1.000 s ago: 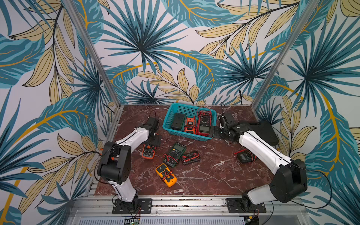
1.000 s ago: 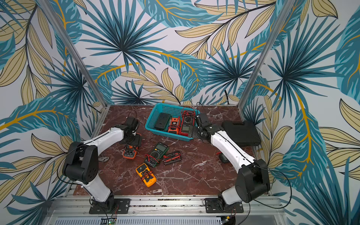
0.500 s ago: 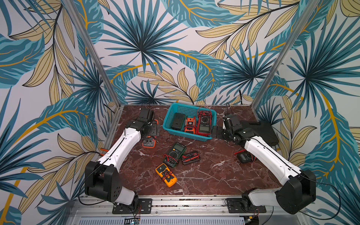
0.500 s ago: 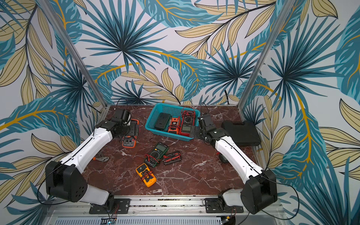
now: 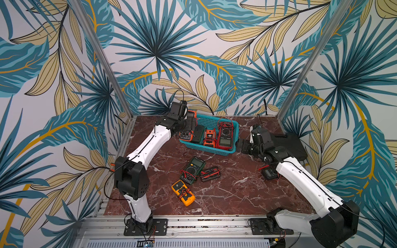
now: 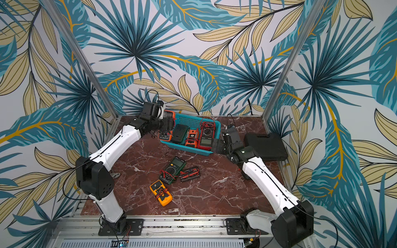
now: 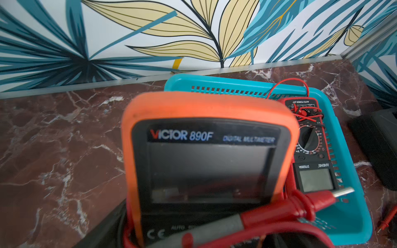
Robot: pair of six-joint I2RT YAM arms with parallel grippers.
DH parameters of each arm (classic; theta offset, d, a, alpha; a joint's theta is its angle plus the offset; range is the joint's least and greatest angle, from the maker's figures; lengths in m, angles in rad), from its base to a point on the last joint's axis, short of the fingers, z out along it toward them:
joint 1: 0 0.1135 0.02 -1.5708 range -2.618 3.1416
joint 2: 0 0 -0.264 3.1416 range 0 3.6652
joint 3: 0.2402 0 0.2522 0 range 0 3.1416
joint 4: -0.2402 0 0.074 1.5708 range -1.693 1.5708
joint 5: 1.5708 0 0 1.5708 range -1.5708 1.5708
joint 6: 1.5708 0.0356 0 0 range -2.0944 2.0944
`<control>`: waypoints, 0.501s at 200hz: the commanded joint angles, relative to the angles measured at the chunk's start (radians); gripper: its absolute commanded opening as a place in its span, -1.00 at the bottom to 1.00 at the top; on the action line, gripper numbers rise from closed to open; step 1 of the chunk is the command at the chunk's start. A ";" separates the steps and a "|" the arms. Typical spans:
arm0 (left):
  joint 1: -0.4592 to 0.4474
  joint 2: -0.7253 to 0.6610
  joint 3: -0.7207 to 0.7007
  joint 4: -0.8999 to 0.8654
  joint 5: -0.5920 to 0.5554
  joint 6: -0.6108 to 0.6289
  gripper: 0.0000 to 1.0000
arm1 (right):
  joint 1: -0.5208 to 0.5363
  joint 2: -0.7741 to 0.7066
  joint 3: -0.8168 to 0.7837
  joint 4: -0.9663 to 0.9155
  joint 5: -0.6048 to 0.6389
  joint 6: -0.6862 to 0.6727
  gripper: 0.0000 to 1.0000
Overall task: Put the multimeter into the basket
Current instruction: Place the multimeter in the basket.
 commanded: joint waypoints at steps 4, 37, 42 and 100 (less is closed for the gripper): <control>0.000 0.052 0.112 0.108 0.024 0.023 -0.98 | 0.006 -0.028 -0.035 0.028 0.006 0.003 0.99; -0.001 0.173 0.226 0.056 0.031 0.047 -0.94 | 0.006 -0.037 -0.043 0.034 -0.004 -0.001 0.99; -0.001 0.192 0.242 0.048 0.036 0.050 -0.93 | 0.006 -0.037 -0.045 0.037 -0.006 -0.002 0.99; -0.002 0.320 0.345 -0.045 0.062 0.031 -0.92 | 0.006 -0.033 -0.051 0.045 -0.007 0.004 0.99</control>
